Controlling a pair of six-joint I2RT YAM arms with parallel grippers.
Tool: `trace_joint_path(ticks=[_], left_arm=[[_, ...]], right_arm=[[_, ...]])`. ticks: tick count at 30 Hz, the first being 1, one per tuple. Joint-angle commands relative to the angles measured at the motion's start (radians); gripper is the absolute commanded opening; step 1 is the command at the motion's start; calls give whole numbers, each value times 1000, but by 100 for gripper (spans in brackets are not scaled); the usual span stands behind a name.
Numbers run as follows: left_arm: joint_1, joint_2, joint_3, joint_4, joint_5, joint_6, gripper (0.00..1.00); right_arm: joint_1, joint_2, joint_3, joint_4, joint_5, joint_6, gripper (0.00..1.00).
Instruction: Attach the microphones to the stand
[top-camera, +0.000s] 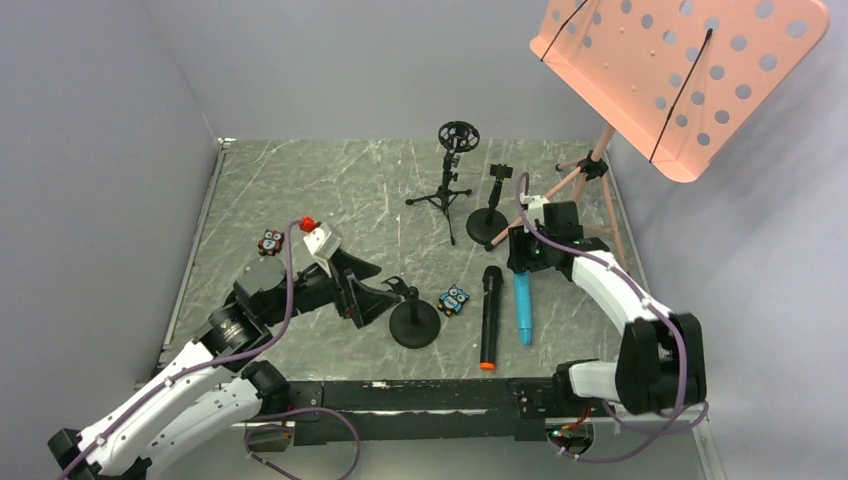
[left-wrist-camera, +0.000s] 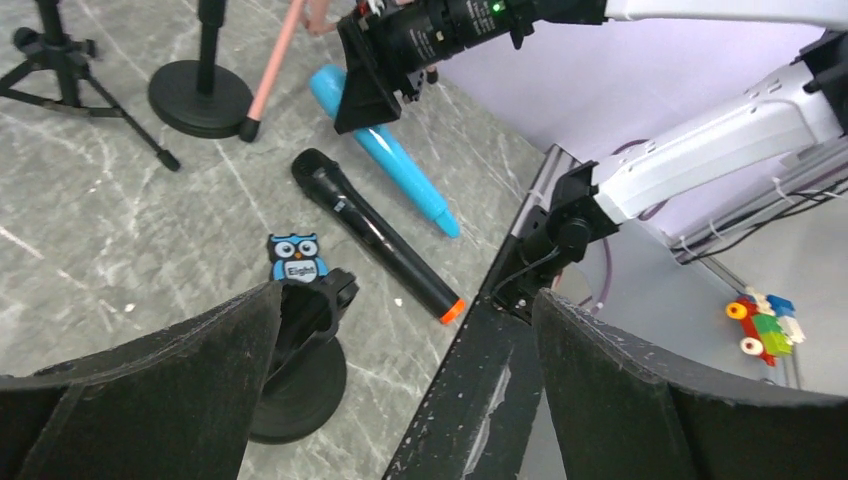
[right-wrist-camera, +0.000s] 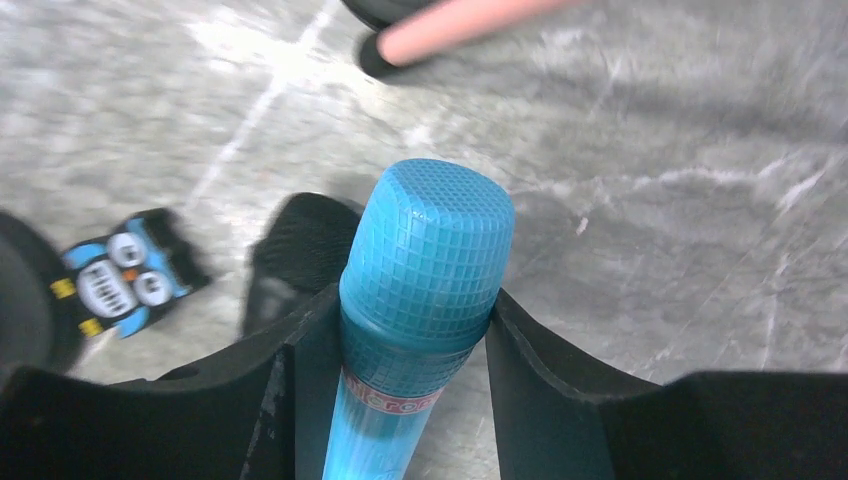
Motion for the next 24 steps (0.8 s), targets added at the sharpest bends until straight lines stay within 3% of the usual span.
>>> trace_joint_path(ticks=[1,6,9,16,24], left_arm=[[-24,84,89,90,100,-34,99],[-103,273,233,89,65,8,99],[-133,384,274,167,29,-21,99],[-247,679,401,310,-113,-8,99],[-327,885,527,470,-171,-27,99]], right_arm=[[1,-176,8,-7,-161,-40,39],[1,-309,165,-124,-235,-99,38],[2,-341,275,-145,-312,-82,38],[5,-302,506,-145,-449,41,37],[9,-306,545,-113,-501,160,37]])
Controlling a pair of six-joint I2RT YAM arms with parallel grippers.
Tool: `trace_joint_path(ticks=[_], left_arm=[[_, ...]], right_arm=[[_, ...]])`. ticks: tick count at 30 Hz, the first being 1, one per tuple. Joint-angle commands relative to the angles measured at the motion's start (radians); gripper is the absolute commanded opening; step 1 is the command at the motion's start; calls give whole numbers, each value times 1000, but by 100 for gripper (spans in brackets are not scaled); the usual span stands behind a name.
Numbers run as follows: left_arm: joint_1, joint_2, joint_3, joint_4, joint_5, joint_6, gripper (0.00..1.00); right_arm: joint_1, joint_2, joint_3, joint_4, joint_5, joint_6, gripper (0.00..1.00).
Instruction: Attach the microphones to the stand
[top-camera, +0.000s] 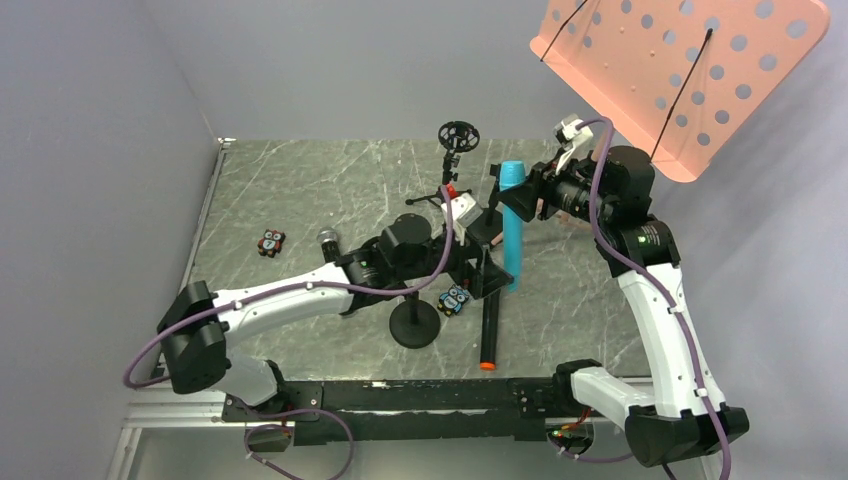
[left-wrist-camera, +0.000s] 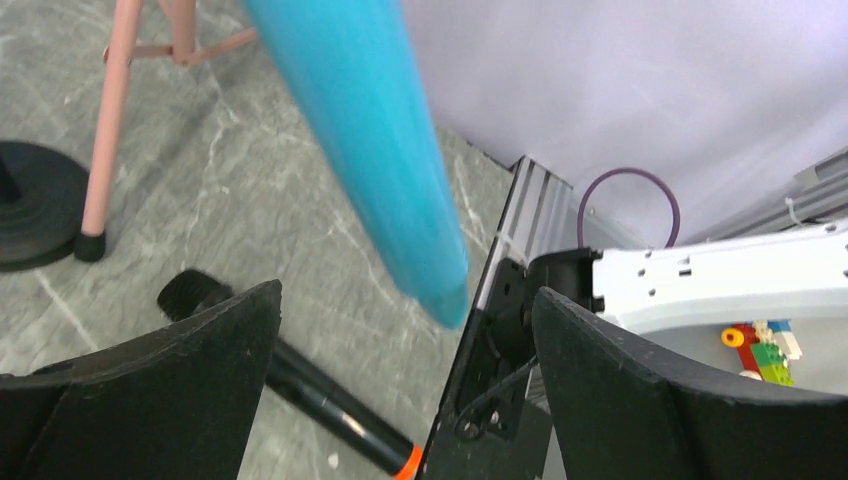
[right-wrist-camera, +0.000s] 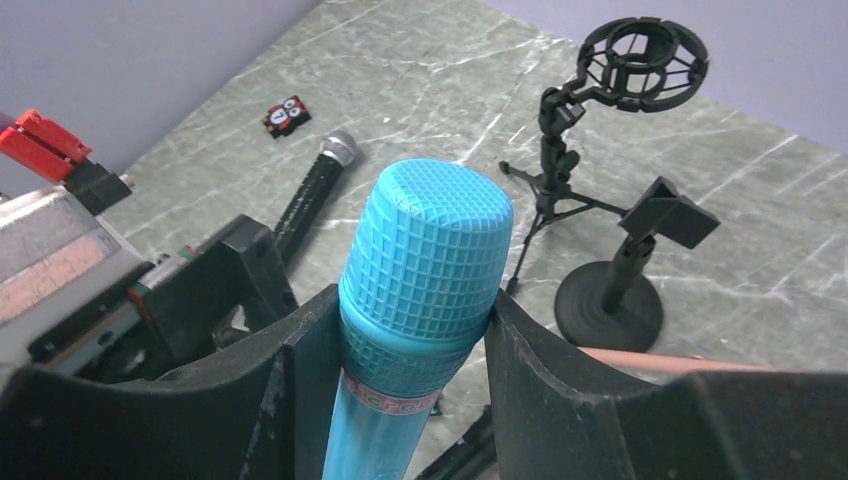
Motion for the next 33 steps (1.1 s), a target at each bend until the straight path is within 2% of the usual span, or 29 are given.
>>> trace_joint_path(ticks=[1,6,10,12,14,15,16,17,19,20,21,22,24,25,28,33], left_arm=[[-35,53,84,164,-66,-14,99],[-40,122,111,214,-52,-56,99],[-40,140,114,217,-93,-77,89],[-40,137,109,230,-107,-82,81],[-40,135,105,233,-115,-82,64],[-40,135,104,232,-117,-79,42],[-40,133,102,230,-119,-74,26],[-40,129,97,227,-120,-66,17],[-40,112,85,219,-114,-34,5],[-40,97,77,208,-104,-14,2],[-40,78,66,202,-95,23,0],[-40,56,56,194,-79,52,0],[-38,6,30,173,-35,113,0],[-38,-19,19,155,-8,139,0],[-38,-103,-1,66,77,220,0],[-33,-210,18,-230,162,378,0]], right_arm=[[3,-12,18,29,-53,84,37],[3,-28,9,37,-76,118,37],[3,-33,9,40,-104,138,37],[4,-35,4,44,-114,144,37],[4,-39,0,43,-120,137,37],[3,-42,-1,40,-127,126,37],[3,-46,-5,37,-152,105,37],[3,-48,-8,33,-174,87,37],[2,-53,-11,14,-244,35,38],[-1,-54,-5,-6,-290,-3,42],[-6,-55,6,-40,-333,-63,50],[-11,-56,23,-85,-372,-133,61],[-28,-65,51,-177,-434,-244,94],[-38,-71,61,-213,-459,-282,99],[-56,-88,83,-325,-532,-393,100],[-61,-93,136,-490,-610,-580,100]])
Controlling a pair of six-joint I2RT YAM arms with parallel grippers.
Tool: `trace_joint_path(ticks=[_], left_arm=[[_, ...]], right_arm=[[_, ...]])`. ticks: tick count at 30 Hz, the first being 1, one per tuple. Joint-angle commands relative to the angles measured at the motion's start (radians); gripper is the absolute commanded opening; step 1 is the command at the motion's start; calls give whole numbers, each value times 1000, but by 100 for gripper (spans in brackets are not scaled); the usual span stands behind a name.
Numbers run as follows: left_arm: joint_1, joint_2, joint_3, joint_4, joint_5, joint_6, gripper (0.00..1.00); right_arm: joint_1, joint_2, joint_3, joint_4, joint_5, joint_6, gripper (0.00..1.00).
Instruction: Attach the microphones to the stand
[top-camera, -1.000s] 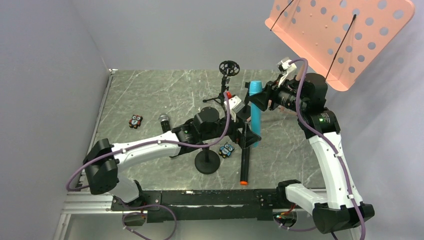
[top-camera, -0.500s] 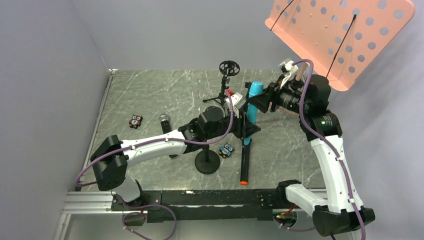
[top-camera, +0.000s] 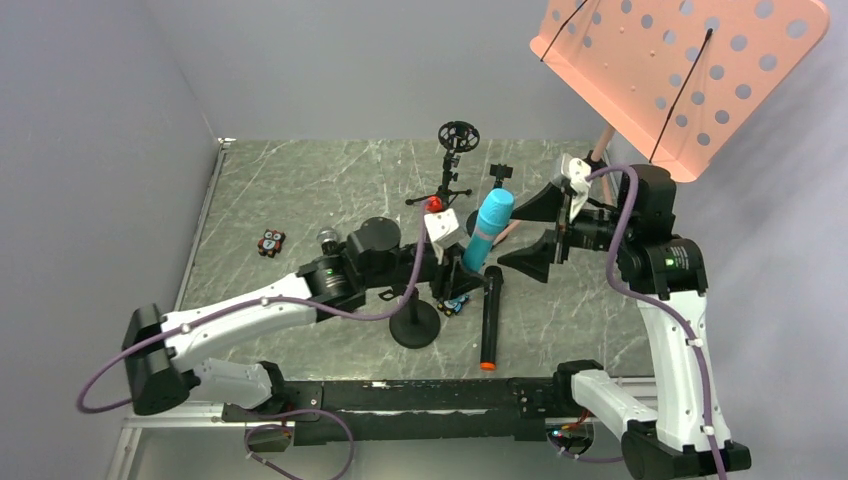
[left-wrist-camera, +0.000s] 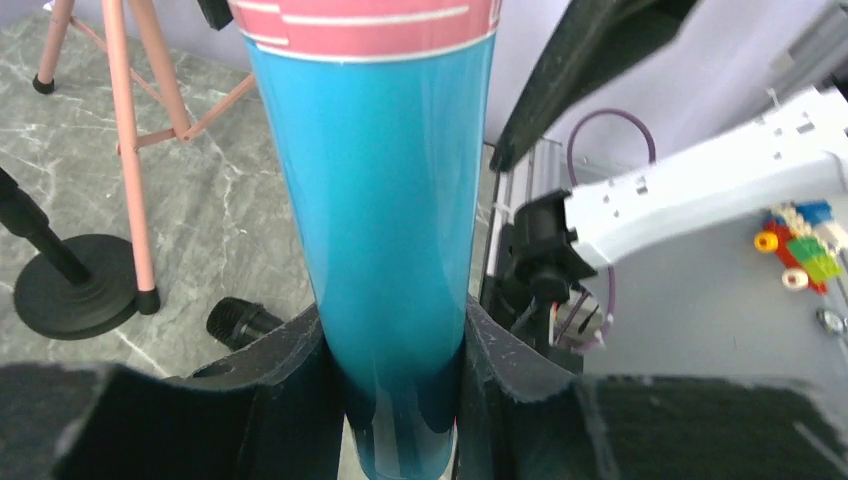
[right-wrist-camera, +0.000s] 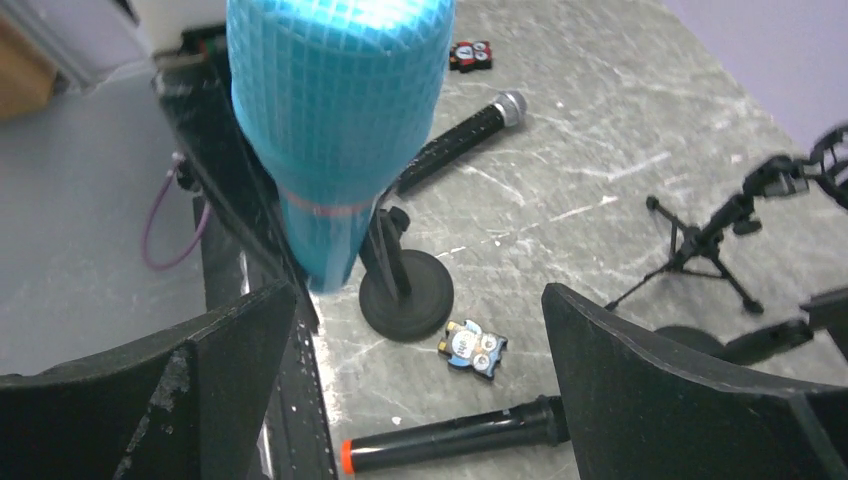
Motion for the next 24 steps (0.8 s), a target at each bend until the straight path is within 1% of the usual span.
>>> trace_joint_path(ticks=[1,3,5,8,11,12,15,18,21,24], left_arm=[[8,-111,37,-265,125,203,0],[20,-144,51,-370,152,268,0],[35,-168,63,-452,180,313,0],[60,-186,91,-551,221,360,0],[92,-192,116,-609,255,387,0],[105,-195,121,-620,265,391,0],[121,-193,142,-654,306,410,0],[126,-171,161,-673,338,412,0],[127,-140,183,-684,374,398,0],[127,-123,186,-668,389,369,0]], right_arm=[[-4,-8,91,-209,-152,-273,100],[-1,5,116,-297,-182,-368,100],[6,22,128,-319,-202,-394,100],[32,52,152,-397,-236,-481,100],[81,77,175,-478,-246,-591,100],[101,82,173,-479,-243,-600,100],[167,106,167,-417,-234,-547,99],[231,167,207,-433,-221,-558,99],[297,217,252,-412,-186,-528,99],[356,261,297,-418,-143,-522,99]])
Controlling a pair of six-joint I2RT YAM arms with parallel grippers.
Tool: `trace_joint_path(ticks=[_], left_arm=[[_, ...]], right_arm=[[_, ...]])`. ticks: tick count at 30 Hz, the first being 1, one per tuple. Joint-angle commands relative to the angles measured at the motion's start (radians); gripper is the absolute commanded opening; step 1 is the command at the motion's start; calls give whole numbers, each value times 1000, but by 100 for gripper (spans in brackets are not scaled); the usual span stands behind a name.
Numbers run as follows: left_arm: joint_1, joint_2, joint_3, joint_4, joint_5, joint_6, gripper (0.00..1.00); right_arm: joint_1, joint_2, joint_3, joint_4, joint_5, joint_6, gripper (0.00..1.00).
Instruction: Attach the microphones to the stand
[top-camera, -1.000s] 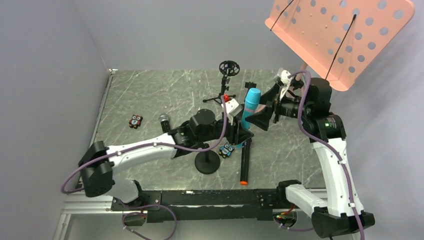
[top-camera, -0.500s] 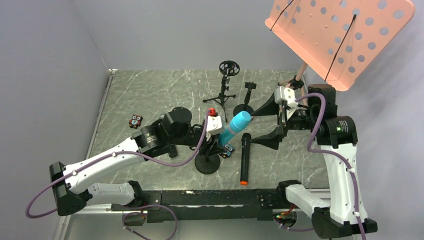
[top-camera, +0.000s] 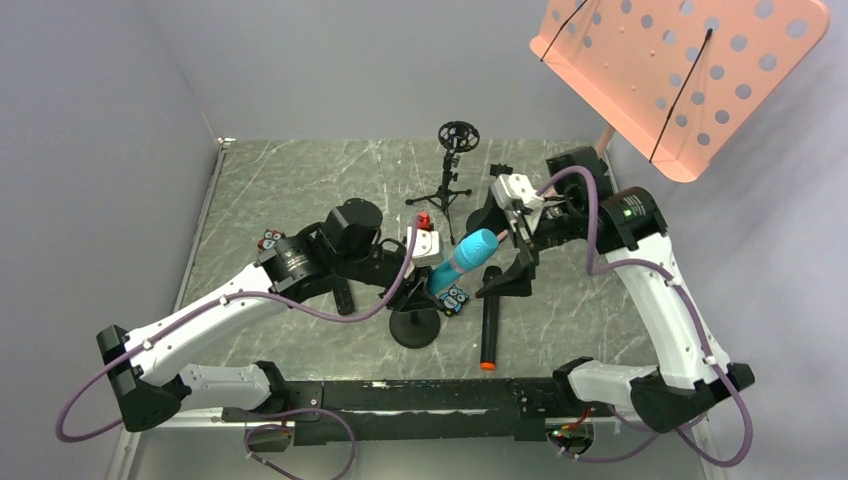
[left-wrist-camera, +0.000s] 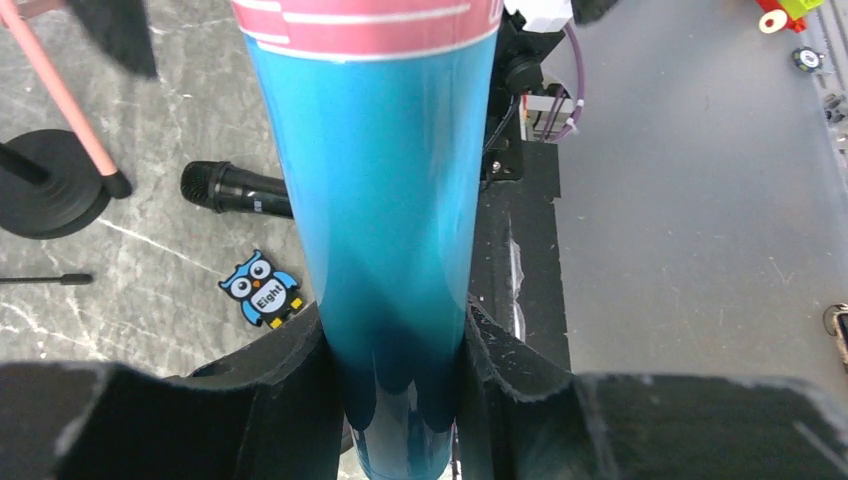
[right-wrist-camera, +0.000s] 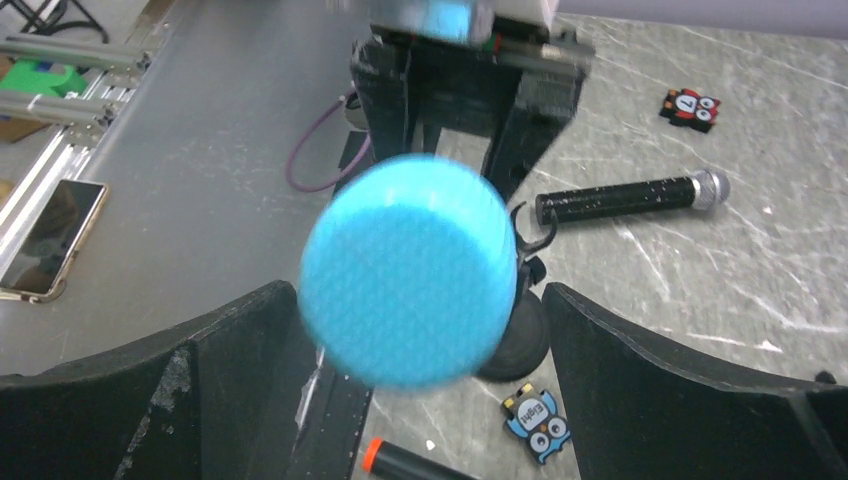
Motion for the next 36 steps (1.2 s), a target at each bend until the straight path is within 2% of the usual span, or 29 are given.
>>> trace_joint_path(ticks=[1,7,17,23,25,28,29,36], left_arm=[[3,24,40,25,79,-22,0],[2,30,32,50,68,-41,0],[4,59,53,48,68,-47,0],[9,64,54,53,73,-45,0],[9,66,53,53,77,-46,0],[10,66,50,59,84,-47,0],[10,65,48,61,85,-48,0],[11,69,43,73,98,-59,0]], right_arm=[[78,50,93,0,42,-20,99],[123,46,63,42,55,22,98],[140,62,50,76,32,63,78],[146,55,14,104,16,86,60],[146,56,5,114,8,97,60],[145,58,-7,150,11,133,72],[146,60,-8,153,11,133,73],[147,68,-5,167,-4,150,66]])
